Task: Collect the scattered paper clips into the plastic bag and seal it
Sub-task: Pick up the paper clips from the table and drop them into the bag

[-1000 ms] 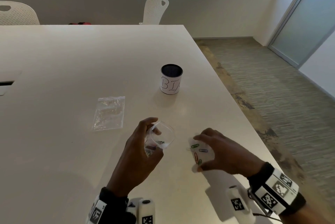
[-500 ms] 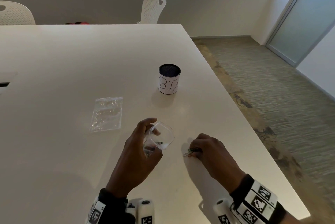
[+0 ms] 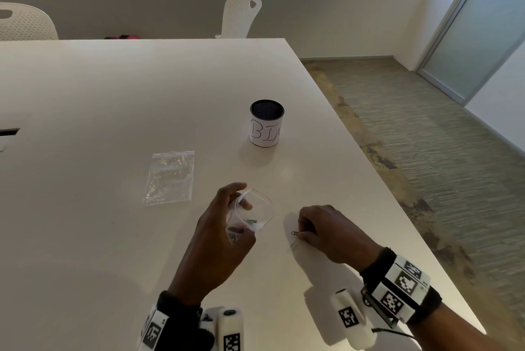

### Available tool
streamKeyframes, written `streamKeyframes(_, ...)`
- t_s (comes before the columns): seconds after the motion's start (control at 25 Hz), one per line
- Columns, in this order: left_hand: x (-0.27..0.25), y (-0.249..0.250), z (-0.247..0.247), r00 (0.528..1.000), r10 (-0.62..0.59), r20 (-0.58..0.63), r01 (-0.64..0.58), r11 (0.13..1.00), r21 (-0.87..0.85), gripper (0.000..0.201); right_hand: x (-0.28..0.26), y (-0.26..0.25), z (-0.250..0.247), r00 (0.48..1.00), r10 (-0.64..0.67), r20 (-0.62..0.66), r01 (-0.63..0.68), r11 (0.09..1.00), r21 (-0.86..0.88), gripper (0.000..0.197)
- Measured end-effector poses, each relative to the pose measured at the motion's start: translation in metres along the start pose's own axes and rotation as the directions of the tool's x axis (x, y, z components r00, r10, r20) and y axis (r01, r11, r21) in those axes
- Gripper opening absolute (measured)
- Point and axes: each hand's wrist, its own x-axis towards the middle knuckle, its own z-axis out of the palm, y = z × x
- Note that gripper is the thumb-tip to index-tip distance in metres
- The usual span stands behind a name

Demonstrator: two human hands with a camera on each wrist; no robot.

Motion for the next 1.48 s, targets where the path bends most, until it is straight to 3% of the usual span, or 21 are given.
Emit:
streamKeyframes(0.2, 0.000, -0.002, 0.000, 1.000, 0.010, -0.008, -0.009, 1.000, 0.005, 0.071, 0.000, 0.006, -0.005, 0.994, 0.045, -0.095, -0.017, 0.961, 0.277, 0.005)
streamKeyframes(0.36, 0.001, -0.003, 0.000, 1.000, 0.006, 0.001, -0.006, 1.000, 0.002, 0.071, -0.009, -0.010, -0.026, 0.982, 0.101, -0.159, 0.024, 0.770, 0.637, 0.007)
streamKeyframes(0.48, 0.001, -0.002, 0.000, 1.000, 0.012, 0.008, -0.012, 1.000, -0.002, 0.071, -0.017, -0.034, -0.046, 0.978, 0.051, -0.200, 0.116, 0.664, 0.738, 0.009)
streamKeyframes(0.56, 0.001, -0.003, 0.000, 1.000, 0.014, 0.009, -0.014, 1.000, 0.003, 0.071, -0.018, -0.051, -0.055, 0.965, -0.025, -0.263, 0.208, 0.685, 0.698, 0.011)
streamKeyframes(0.68, 0.002, -0.004, 0.000, 1.000, 0.010, 0.014, -0.010, 1.000, 0.020, 0.071, -0.010, -0.073, -0.055, 0.907, -0.186, -0.377, 0.354, 0.821, 0.448, 0.012)
streamKeyframes(0.8, 0.002, -0.004, -0.001, 1.000, -0.011, 0.019, 0.011, 1.000, 0.015, 0.070, -0.002, -0.087, -0.050, 0.887, -0.292, -0.359, 0.382, 0.899, 0.213, 0.013)
streamKeyframes(0.96, 0.002, -0.005, -0.002, 1.000, 0.000, 0.011, 0.000, 1.000, 0.004, 0.068, 0.001, -0.095, -0.051, 0.893, -0.329, -0.308, 0.394, 0.902, 0.176, 0.014)
streamKeyframes(1.04, 0.002, -0.004, -0.003, 1.000, 0.006, 0.009, -0.006, 1.000, 0.004, 0.068, 0.000, -0.094, -0.057, 0.878, -0.337, -0.341, 0.411, 0.895, 0.174, 0.013)
streamKeyframes(1.2, 0.000, -0.002, -0.004, 1.000, 0.018, 0.004, -0.018, 1.000, -0.022, 0.070, -0.001, -0.064, -0.069, 0.875, -0.225, -0.429, 0.350, 0.905, 0.240, 0.010)
streamKeyframes(1.28, 0.000, -0.002, -0.005, 1.000, 0.025, -0.002, -0.025, 0.999, -0.028, 0.071, -0.002, -0.039, -0.066, 0.913, -0.169, -0.371, 0.261, 0.941, 0.213, 0.011)
streamKeyframes(1.36, 0.000, -0.002, -0.005, 0.999, 0.032, -0.001, -0.032, 0.999, -0.026, 0.071, -0.005, -0.018, -0.054, 0.961, -0.149, -0.235, 0.189, 0.969, 0.157, 0.012)
streamKeyframes(1.48, 0.000, -0.003, -0.005, 0.999, 0.035, 0.004, -0.035, 0.999, -0.017, 0.071, -0.015, -0.006, -0.024, 0.983, -0.182, -0.005, 0.182, 0.981, 0.066, 0.025)
